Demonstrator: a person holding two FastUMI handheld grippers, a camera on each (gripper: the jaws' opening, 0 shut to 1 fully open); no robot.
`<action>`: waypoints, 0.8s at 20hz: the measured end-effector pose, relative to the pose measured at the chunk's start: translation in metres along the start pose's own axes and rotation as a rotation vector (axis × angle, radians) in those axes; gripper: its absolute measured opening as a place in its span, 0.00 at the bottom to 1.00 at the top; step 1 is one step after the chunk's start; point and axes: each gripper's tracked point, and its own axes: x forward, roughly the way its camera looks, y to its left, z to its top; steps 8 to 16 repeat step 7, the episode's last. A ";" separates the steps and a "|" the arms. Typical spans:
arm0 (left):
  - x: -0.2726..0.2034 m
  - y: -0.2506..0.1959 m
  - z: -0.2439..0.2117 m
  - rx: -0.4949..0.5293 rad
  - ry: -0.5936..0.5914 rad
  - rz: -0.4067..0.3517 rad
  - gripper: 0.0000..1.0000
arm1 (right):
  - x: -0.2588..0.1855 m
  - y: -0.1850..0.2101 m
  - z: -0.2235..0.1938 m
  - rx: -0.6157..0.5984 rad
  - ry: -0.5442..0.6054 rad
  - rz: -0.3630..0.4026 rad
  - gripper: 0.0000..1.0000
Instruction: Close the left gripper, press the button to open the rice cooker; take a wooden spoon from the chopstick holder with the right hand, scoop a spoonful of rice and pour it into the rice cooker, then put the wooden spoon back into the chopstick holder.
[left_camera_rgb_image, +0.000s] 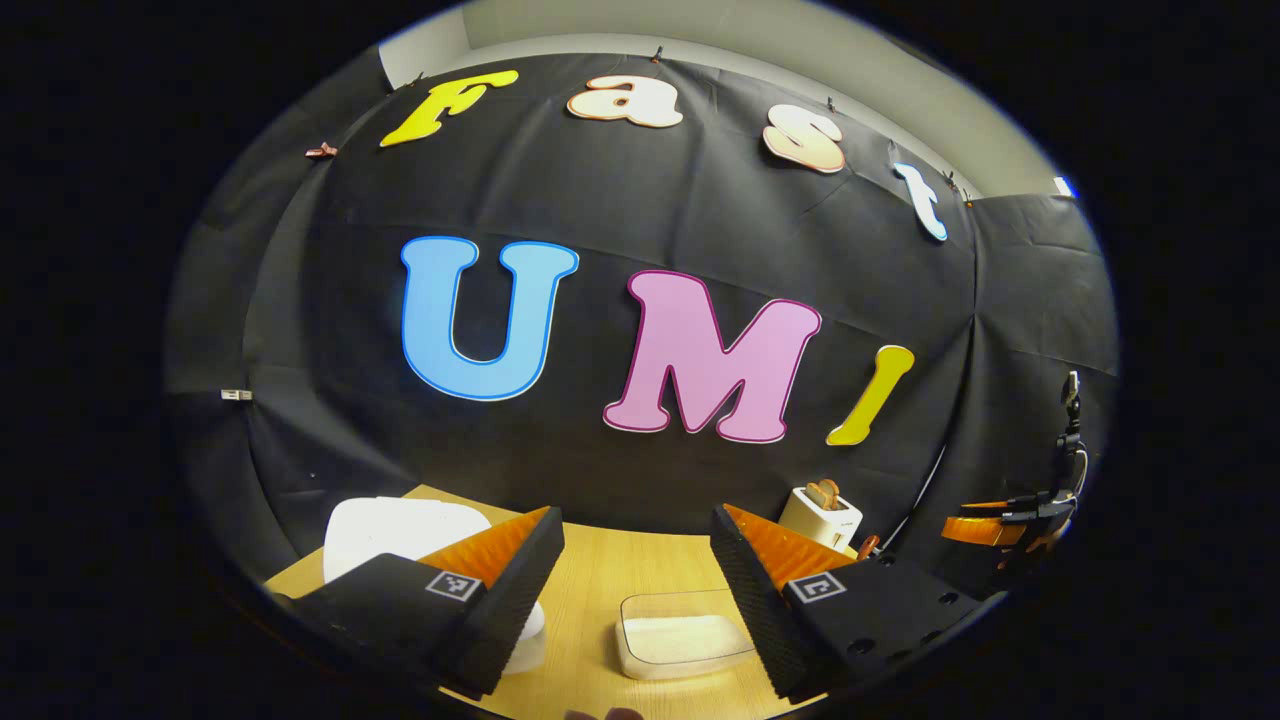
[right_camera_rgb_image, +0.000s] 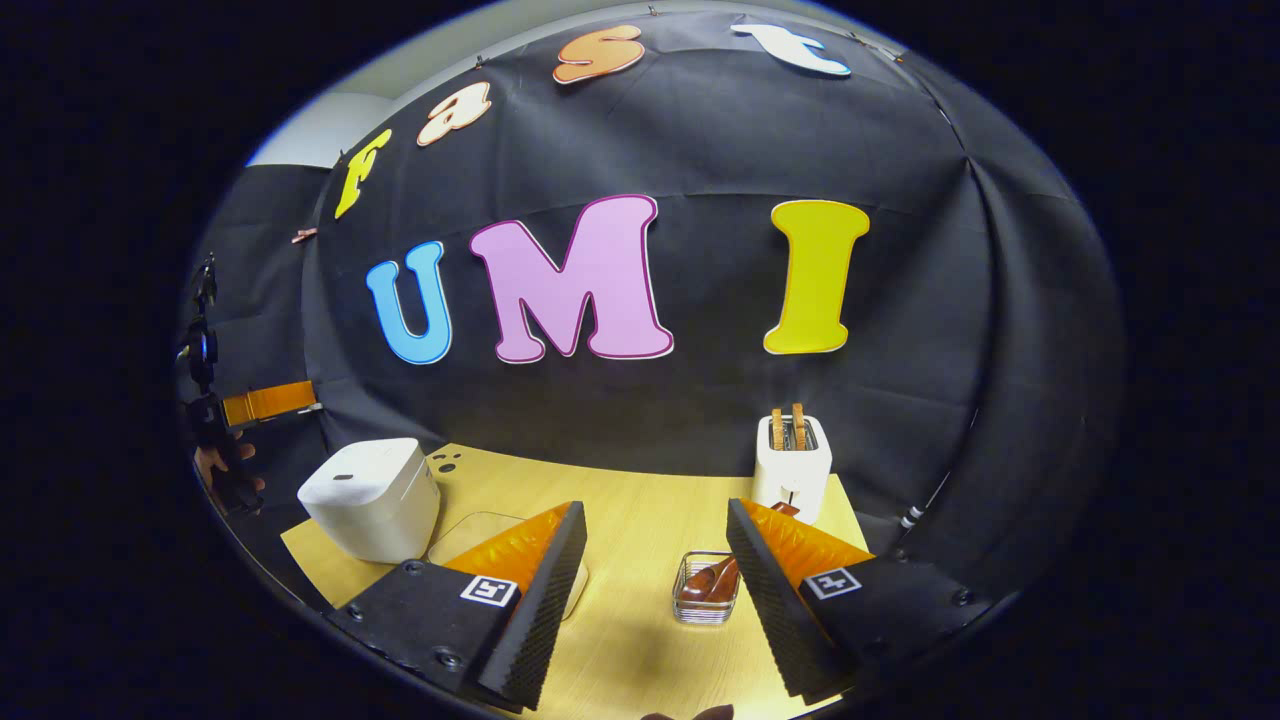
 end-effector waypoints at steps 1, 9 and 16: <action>0.000 0.001 0.001 -0.008 -0.002 0.003 0.95 | 0.000 -0.002 0.001 0.004 -0.003 -0.001 0.88; 0.002 0.005 0.000 -0.018 0.005 0.014 0.95 | -0.005 -0.011 -0.003 0.012 -0.001 -0.013 0.88; 0.002 0.005 0.000 -0.018 0.005 0.014 0.95 | -0.005 -0.011 -0.003 0.012 -0.001 -0.013 0.88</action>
